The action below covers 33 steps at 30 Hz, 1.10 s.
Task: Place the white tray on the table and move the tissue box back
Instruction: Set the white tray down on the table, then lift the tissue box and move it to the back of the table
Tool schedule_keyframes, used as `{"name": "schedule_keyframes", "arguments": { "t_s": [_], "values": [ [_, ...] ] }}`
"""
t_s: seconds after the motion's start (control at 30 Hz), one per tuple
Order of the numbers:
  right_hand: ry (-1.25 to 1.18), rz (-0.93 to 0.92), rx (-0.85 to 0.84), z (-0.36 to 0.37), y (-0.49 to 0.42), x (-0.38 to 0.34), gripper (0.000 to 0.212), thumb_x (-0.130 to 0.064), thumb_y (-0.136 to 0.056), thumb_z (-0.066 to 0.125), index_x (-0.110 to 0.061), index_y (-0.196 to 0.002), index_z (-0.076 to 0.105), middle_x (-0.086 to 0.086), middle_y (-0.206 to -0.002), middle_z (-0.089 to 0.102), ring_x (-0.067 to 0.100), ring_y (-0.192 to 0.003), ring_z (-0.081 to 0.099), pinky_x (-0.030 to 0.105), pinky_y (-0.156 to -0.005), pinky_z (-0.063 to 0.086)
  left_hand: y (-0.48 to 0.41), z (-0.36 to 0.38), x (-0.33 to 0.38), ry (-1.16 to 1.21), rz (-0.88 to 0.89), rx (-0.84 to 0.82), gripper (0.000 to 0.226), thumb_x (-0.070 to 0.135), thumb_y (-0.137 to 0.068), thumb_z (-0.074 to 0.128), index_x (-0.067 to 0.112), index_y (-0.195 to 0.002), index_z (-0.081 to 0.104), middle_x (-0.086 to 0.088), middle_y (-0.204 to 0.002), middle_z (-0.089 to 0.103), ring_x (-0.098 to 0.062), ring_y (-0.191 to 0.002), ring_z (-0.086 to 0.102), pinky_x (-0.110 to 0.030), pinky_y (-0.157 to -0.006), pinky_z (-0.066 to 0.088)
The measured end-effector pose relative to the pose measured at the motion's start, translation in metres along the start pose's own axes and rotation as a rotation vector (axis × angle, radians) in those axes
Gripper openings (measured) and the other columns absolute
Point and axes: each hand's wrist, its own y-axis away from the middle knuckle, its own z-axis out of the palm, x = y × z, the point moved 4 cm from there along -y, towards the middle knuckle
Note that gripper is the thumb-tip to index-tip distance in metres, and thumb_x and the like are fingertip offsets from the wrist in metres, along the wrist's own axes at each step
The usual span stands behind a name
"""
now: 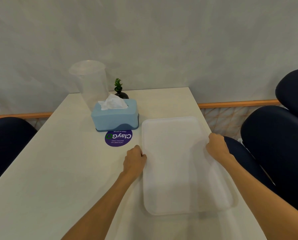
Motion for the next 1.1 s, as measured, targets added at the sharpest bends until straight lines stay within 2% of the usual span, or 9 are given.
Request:
{"name": "schedule_keyframes", "arguments": {
  "t_s": [0.13,0.23,0.37,0.5,0.63,0.73,0.83,0.97,1.1],
  "values": [
    [0.012,0.001,0.002,0.003,0.002,-0.001,0.027,-0.001,-0.093,0.050,0.009,-0.117,0.054,0.026,-0.112,0.060,0.040,-0.097,0.061,0.044,-0.081,0.053,0.003,0.000,-0.002,-0.002,0.016,0.008,0.016,0.021,-0.096,0.056,0.005,-0.101,0.055,-0.010,-0.095,0.061,-0.017,-0.079,0.054,-0.027,-0.073,0.046],
    [0.011,-0.007,0.004,0.006,0.003,-0.001,0.026,0.001,-0.092,0.050,0.009,-0.116,0.055,0.027,-0.111,0.059,0.040,-0.096,0.061,0.044,-0.082,0.054,0.009,0.001,-0.008,0.026,0.034,0.016,0.013,0.021,-0.096,0.055,0.011,-0.092,0.048,-0.008,-0.089,0.060,-0.018,-0.074,0.055,-0.027,-0.068,0.045],
    [0.007,-0.005,-0.001,0.007,-0.002,-0.001,0.027,0.000,-0.092,0.050,0.009,-0.117,0.054,0.026,-0.111,0.058,0.039,-0.097,0.060,0.045,-0.082,0.055,0.007,0.005,-0.013,0.106,0.043,0.001,0.015,0.026,-0.096,0.055,0.015,-0.094,0.046,-0.004,-0.085,0.059,-0.014,-0.069,0.055,-0.024,-0.066,0.044],
    [0.092,0.000,0.006,-0.003,0.003,-0.005,0.039,-0.010,-0.092,0.050,0.001,-0.128,0.044,0.024,-0.126,0.047,0.039,-0.113,0.047,0.045,-0.089,0.048,-0.002,-0.003,-0.020,0.230,0.000,-0.092,0.021,0.034,-0.094,0.057,0.013,-0.096,0.056,-0.008,-0.081,0.068,-0.022,-0.062,0.065,-0.036,-0.064,0.060],
    [0.081,-0.137,0.031,-0.014,-0.006,-0.038,0.040,-0.012,-0.092,0.050,-0.003,-0.131,0.045,0.024,-0.129,0.045,0.040,-0.117,0.043,0.045,-0.093,0.046,-0.028,-0.039,-0.040,0.240,-0.029,0.083,0.018,0.039,-0.090,0.057,0.022,-0.094,0.062,-0.002,-0.086,0.070,-0.024,-0.077,0.068,-0.046,-0.078,0.059],
    [0.026,-0.248,-0.021,-0.011,-0.014,-0.076,0.036,-0.011,-0.091,0.050,-0.005,-0.127,0.051,0.023,-0.130,0.042,0.041,-0.117,0.042,0.045,-0.095,0.044,-0.045,-0.071,-0.048,0.267,-0.049,0.239,0.016,0.034,-0.091,0.056,0.021,-0.098,0.062,-0.004,-0.098,0.071,-0.026,-0.084,0.067,-0.036,-0.073,0.054],
    [-0.031,-0.352,-0.144,0.004,-0.020,-0.117,0.036,-0.012,-0.092,0.049,-0.008,-0.127,0.052,0.020,-0.130,0.041,0.039,-0.118,0.043,0.042,-0.095,0.042,-0.059,-0.098,-0.055,0.298,-0.065,0.378,0.027,0.037,-0.093,0.055,0.017,-0.111,0.058,-0.007,-0.109,0.068,-0.021,-0.086,0.063,-0.029,-0.066,0.046],
    [-0.190,-0.440,-0.274,0.023,-0.024,-0.171,0.039,-0.021,-0.096,0.048,-0.008,-0.133,0.048,0.021,-0.132,0.046,0.036,-0.123,0.046,0.037,-0.101,0.039,-0.078,-0.123,-0.068,0.372,-0.154,0.552,0.032,0.033,-0.095,0.050,0.013,-0.118,0.055,-0.010,-0.118,0.065,-0.023,-0.094,0.059,-0.034,-0.079,0.042],
    [-0.440,-0.374,-0.367,0.030,-0.024,-0.221,0.050,-0.029,-0.098,0.043,-0.005,-0.141,0.038,0.019,-0.139,0.049,0.030,-0.126,0.048,0.029,-0.099,0.038,-0.110,-0.138,-0.087,0.499,-0.288,0.628,0.042,0.037,-0.096,0.048,0.011,-0.129,0.048,-0.010,-0.131,0.057,-0.029,-0.116,0.056,-0.039,-0.095,0.044]
  ]
}}
